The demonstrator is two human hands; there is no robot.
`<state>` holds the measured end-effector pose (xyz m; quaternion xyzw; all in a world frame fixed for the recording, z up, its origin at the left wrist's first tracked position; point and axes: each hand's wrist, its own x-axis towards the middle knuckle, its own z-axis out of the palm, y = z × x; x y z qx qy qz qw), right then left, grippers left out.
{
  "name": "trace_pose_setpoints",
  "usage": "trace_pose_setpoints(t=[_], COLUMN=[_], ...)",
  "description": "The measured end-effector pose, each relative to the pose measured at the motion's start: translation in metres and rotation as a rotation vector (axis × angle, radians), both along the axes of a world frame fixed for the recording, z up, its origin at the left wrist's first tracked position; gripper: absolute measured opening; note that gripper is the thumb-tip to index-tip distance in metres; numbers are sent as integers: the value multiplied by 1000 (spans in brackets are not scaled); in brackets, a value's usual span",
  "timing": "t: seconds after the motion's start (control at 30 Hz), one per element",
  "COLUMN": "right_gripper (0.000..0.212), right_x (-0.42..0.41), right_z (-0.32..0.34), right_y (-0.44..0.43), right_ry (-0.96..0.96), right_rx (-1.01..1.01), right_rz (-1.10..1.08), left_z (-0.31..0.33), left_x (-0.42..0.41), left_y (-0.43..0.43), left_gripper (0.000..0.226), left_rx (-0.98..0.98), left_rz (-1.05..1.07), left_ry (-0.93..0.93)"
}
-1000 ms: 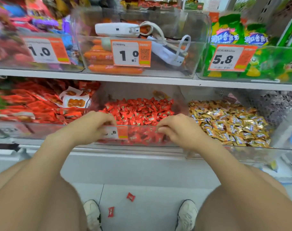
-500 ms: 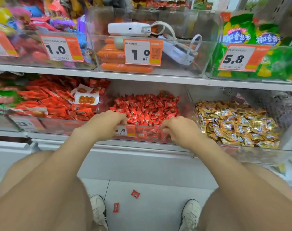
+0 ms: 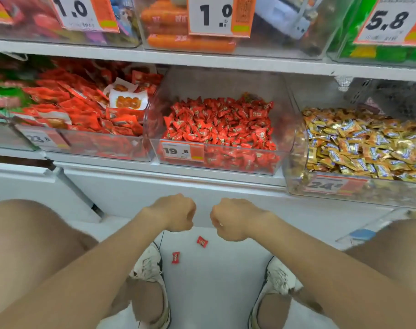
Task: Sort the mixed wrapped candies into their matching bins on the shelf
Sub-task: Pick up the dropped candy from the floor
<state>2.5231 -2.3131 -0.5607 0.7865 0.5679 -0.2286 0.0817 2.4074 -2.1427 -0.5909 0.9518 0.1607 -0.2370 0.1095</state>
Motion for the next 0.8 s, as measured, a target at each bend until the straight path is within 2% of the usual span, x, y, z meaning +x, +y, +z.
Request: trace_pose_setpoints(t=[0.1, 0.2, 0.33, 0.43, 0.5, 0.67, 0.8], right_gripper=[18, 20, 21, 19, 25, 43, 51], right_x=[17, 29, 16, 3, -3, -17, -22], right_z=[-53, -114, -194, -240, -266, -314, -324], right_y=[10, 18, 34, 56, 66, 54, 35], right_ry=[30, 58, 118, 130, 153, 164, 98], right_rx=[-77, -93, -126, -39, -10, -128, -194], right_rz=[-103, -268, -362, -400, -417, -297, -323], left_z=[-59, -123, -193, -236, -262, -302, -313], left_x=[-12, -26, -30, -24, -24, -32, -37], left_y=[7, 11, 12, 11, 6, -15, -21], left_gripper=[33, 26, 27, 31, 31, 31, 24], left_rx=[-128, -189, -172, -175, -170, -141, -158], left_rz=[202, 392, 503, 555, 560, 537, 544], left_ry=[63, 73, 142, 160, 169, 168, 101])
